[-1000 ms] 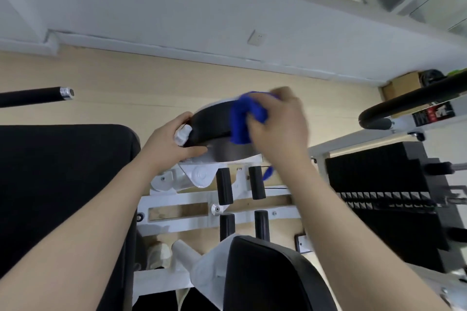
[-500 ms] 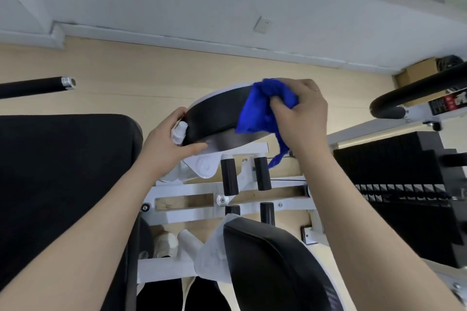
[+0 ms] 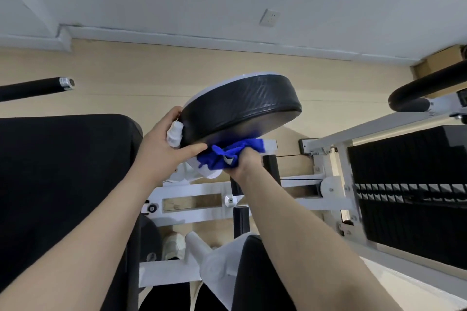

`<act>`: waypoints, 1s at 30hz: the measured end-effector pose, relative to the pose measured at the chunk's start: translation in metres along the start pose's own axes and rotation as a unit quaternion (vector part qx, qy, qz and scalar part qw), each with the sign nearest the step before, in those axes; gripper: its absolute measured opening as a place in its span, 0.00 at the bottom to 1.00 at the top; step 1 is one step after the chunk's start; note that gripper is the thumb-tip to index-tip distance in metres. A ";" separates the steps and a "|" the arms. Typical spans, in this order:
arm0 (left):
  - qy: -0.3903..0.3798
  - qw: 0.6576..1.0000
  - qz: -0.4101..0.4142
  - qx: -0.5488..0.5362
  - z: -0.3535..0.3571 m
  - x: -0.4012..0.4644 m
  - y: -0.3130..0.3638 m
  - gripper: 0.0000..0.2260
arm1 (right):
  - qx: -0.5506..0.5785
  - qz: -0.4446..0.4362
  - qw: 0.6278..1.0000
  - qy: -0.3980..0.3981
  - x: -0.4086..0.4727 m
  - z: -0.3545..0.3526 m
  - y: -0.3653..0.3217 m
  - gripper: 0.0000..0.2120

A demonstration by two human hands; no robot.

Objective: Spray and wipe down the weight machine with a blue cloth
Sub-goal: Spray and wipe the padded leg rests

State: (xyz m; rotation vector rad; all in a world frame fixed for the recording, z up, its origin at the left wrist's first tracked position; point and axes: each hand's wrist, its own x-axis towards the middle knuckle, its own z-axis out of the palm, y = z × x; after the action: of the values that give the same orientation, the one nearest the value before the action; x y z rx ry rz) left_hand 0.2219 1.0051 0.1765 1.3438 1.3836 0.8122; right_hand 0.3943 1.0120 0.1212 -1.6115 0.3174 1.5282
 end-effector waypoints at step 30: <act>-0.113 0.993 0.001 -0.036 -0.014 0.014 0.000 0.21 | -0.078 -0.198 0.971 0.111 -0.060 0.048 0.055 0.19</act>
State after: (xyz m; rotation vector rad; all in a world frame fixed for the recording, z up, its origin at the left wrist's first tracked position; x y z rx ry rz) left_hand 0.2100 1.0216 0.1775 1.3383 1.1659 0.6816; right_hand 0.3101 0.9923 0.1601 -1.8438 -0.0114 1.0936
